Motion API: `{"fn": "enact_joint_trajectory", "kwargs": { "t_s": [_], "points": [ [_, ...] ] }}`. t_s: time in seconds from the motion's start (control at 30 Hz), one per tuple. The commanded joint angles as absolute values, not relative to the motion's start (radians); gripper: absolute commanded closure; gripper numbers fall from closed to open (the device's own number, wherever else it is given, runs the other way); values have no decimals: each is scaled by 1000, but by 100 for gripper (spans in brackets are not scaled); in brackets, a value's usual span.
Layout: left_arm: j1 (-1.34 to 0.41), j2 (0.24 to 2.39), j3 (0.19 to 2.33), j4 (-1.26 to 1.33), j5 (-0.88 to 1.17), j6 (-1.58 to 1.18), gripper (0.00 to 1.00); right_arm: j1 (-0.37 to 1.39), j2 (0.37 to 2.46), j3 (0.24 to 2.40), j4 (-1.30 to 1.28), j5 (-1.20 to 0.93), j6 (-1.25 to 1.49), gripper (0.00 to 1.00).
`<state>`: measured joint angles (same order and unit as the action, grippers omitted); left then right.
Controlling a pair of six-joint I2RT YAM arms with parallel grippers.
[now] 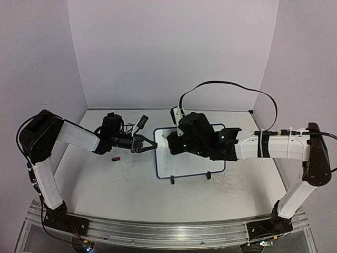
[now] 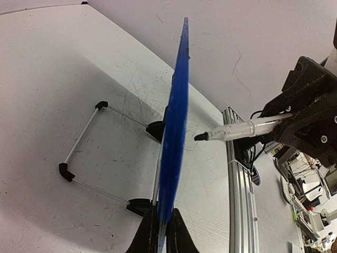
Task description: Write a sentence on the whiteboard
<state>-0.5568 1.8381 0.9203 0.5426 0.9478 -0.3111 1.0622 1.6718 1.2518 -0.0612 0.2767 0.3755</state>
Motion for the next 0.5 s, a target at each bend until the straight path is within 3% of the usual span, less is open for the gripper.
{"fn": "enact_joint_trajectory", "kwargs": {
  "t_s": [0.0,0.47],
  "points": [
    [-558,1839,911,552,958,-328,100,1068,1680,1292,-45,320,387,100],
    [-558,1832,909,552,962,-328,100,1068,1700,1308,-59,333,390,100]
  ]
}}
